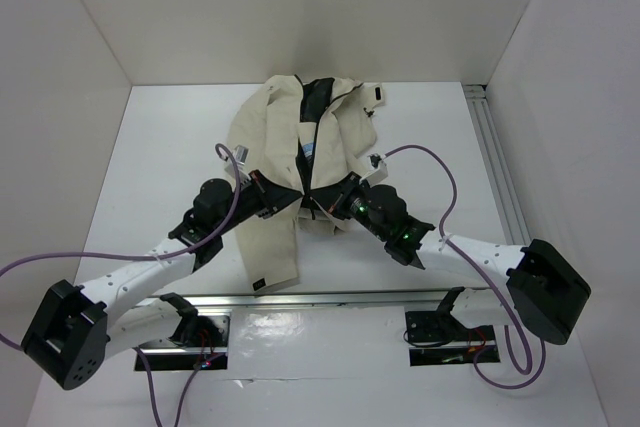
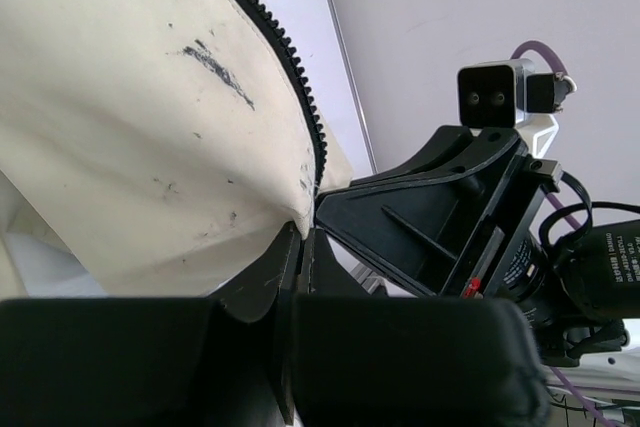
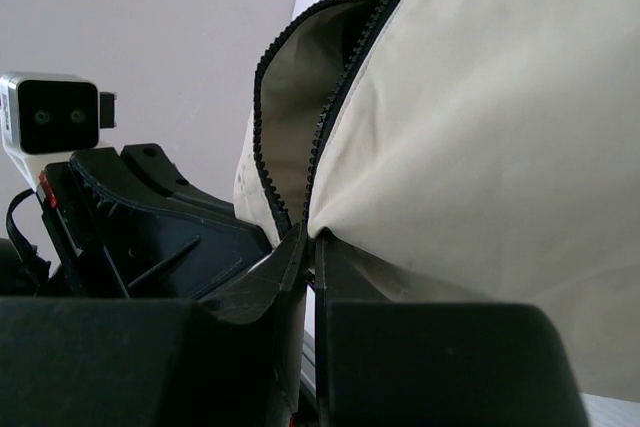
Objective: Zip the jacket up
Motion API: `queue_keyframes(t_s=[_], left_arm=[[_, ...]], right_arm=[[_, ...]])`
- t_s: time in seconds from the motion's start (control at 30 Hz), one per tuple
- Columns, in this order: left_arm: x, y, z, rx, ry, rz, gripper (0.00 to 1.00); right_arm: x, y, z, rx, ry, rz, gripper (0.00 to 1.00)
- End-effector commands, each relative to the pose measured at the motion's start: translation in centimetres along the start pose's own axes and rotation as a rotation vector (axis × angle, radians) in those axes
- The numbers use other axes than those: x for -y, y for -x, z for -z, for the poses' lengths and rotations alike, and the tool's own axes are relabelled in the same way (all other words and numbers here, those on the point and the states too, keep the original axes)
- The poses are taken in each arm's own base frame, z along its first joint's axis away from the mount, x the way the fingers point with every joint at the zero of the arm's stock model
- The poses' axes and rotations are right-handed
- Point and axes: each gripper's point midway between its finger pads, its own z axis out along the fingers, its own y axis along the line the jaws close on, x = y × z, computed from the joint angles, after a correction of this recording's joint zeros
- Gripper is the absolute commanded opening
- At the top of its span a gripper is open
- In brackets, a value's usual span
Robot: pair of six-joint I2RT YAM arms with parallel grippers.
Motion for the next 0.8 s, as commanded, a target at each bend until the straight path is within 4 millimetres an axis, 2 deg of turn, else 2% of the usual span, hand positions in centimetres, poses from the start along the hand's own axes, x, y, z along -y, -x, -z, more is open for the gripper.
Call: queue_keyframes(t_s=[0.0,0.77], left_arm=[[2.62,1.59,-0.25,0.053,-0.088,-0.041,0.00],[1.98,1.38,-0.10,0.051,-0.064,-0.035,0.00]], right_arm=[[-2.30,0.86,0.23,0.038,0.084,-0.019,0.00],[-3.03,1.27,0.40,0.050,0.108,-0.032,0.00]])
